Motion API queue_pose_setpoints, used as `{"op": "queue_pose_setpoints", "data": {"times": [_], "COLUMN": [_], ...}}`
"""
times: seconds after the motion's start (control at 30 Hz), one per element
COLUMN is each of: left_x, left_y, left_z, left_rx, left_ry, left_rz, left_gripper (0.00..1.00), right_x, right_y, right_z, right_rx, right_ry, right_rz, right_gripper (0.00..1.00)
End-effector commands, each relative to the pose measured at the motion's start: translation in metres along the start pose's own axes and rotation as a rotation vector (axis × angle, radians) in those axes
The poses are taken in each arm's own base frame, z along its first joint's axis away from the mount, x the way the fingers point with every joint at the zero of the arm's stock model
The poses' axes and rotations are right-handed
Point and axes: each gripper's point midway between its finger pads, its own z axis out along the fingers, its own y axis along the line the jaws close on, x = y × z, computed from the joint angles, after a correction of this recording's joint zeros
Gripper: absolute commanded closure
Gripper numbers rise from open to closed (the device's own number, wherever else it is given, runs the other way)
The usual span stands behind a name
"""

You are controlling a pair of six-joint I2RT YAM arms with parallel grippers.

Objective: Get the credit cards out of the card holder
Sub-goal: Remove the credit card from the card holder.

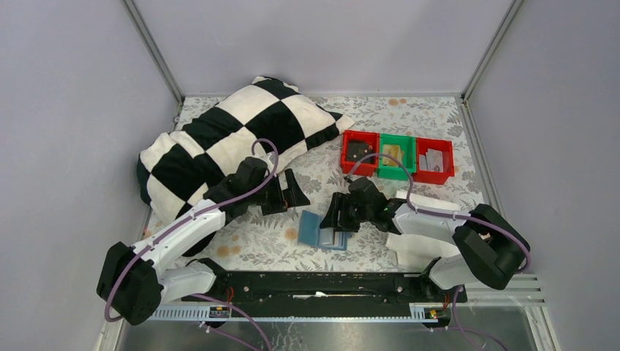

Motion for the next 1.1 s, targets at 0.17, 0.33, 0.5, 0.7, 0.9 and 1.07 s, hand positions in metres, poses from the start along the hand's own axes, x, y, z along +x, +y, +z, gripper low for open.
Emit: {"op": "queue_pose_setpoints", "data": {"times": [0.17,0.33,0.5,0.7,0.9,1.07], "left_x": [-0.033,-0.043,-0.045,-0.041,-0.034,-0.016], "left_y": [-0.015,-0.011,-0.008,-0.010,-0.024,-0.047], "left_z": [-0.032,-0.048,-0.058,-0.058,-0.049,-0.028], "left_rx": [0.006,-0.019,-0.027,-0.004,0.087,0.231], "left_ry": [-0.131,-0.166,-0.195,-0.181,-0.128,-0.073], "left_rz": [0.051,0.043,0.037,0.059,0.064,0.047], "left_gripper": [0.01,0.01,0.01,0.01,0.02,0.04], "right_x": [-0.005,0.000,0.011,0.011,-0.018,-0.033], "right_y": [0.051,0.082,0.072,0.077,0.097,0.048], "right_z": [0.016,0.039,0.075,0.069,0.007,-0.026], "right_rx": [-0.112,-0.158,-0.123,-0.123,-0.148,-0.046], "right_ry": [0.033,0.077,0.130,0.150,0.013,-0.119], "right_rz": [-0.074,-0.120,-0.083,-0.109,-0.161,-0.094], "right_gripper": [0.40,0.40,0.43,0.45,0.40,0.39]}}
